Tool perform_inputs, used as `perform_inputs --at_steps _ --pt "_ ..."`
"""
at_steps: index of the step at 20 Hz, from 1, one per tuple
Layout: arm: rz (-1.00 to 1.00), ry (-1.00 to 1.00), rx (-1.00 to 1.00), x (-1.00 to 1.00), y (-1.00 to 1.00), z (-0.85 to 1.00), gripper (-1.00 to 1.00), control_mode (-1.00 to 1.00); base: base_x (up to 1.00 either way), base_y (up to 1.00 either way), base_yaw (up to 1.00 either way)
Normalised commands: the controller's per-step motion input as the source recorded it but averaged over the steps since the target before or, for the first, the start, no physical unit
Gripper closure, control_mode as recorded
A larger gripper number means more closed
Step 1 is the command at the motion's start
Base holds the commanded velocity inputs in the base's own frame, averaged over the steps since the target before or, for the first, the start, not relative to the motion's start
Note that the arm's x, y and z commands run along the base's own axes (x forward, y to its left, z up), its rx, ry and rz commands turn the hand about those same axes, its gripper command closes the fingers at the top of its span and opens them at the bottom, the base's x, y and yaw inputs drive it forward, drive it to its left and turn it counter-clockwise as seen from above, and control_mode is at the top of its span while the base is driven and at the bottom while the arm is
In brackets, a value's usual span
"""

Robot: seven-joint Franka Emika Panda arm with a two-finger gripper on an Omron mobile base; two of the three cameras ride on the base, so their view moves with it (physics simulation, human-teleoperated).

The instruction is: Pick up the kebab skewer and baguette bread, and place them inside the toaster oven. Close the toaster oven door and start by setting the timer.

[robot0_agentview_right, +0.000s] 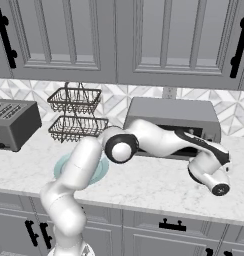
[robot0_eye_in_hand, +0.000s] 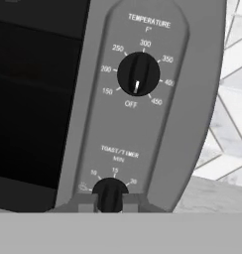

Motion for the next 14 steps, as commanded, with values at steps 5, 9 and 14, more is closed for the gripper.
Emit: perform_inputs --at_steps 5,9,14 --pt "0.03 0.0 0.0 0.49 0.01 0.0 1.0 -1.0 0.0 0.0 0.0" --pt "0.01 0.0 0.0 0.28 0.21 0.02 1.0 -1.0 0.0 0.0 0.0" --pt "0.0 0.0 0.0 0.18 0.29 0.0 1.0 -1.0 0.0 0.0 0.0"
